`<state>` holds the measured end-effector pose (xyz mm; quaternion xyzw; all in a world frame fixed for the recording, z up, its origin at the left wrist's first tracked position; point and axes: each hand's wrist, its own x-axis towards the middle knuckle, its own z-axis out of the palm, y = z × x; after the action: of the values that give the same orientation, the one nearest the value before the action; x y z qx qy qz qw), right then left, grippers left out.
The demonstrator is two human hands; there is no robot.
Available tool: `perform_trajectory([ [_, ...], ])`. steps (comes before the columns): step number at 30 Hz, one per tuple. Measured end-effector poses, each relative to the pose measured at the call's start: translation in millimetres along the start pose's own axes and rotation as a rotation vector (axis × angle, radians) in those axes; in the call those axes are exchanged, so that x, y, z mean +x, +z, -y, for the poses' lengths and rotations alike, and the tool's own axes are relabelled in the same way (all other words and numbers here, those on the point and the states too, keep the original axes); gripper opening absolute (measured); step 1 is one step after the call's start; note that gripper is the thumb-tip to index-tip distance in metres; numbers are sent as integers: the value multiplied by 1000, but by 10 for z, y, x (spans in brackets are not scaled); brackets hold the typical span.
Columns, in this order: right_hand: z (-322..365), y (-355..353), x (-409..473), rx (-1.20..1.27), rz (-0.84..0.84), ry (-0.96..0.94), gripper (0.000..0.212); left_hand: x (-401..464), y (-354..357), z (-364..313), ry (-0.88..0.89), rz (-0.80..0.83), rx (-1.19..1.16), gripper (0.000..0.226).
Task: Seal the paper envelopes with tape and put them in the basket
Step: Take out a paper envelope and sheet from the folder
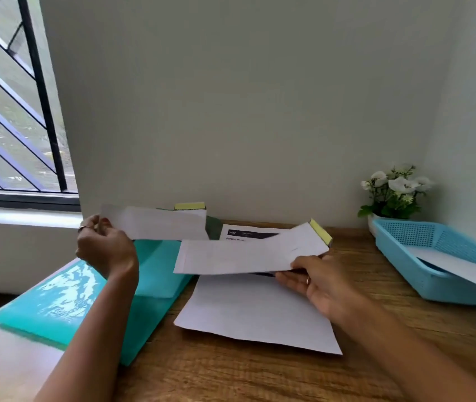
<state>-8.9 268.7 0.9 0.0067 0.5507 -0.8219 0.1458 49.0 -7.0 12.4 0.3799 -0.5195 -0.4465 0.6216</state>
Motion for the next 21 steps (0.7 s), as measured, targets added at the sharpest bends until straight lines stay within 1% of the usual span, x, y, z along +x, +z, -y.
perform_trajectory([
  [1, 14, -29, -48, -41, 34, 49, 28, 23, -18, -6, 6, -41, -6, 28],
  [3, 91, -94, -149, -204, 87, 144, 23, 44, -50, -25, 31, -104, -10, 29],
  [4, 141, -126, -186, -327, 100, 183, 28, 57, -63, -36, 44, -121, -20, 28],
  [6, 257, -203, -221, -629, 73, 215, 48, 73, -71, -67, 57, -137, -43, 27],
  [8, 357, -265, -207, -917, -2, 161, 60, 72, -61, -79, 45, -103, -76, 26],
  [10, 431, -327, -133, -1081, -91, 75, 71, 44, -10, -83, -22, -22, -139, 25],
  [13, 504, -379, -40, -1119, -145, 23, 75, -97, 69, -124, -250, 182, -329, 23],
  [15, 513, -419, 4, -1090, -144, 9, 71, -256, 117, -159, -412, 337, -431, 22],
  [16, 507, -435, 17, -1064, -134, -5, 68, -330, 128, -175, -460, 408, -450, 23],
  [19, 516, -469, 33, -952, -77, -104, 57, -519, 193, -174, -492, 586, -444, 18],
  [21, 560, -481, 46, -695, 12, -120, 63, -602, 230, -161, -446, 660, -414, 22],
])
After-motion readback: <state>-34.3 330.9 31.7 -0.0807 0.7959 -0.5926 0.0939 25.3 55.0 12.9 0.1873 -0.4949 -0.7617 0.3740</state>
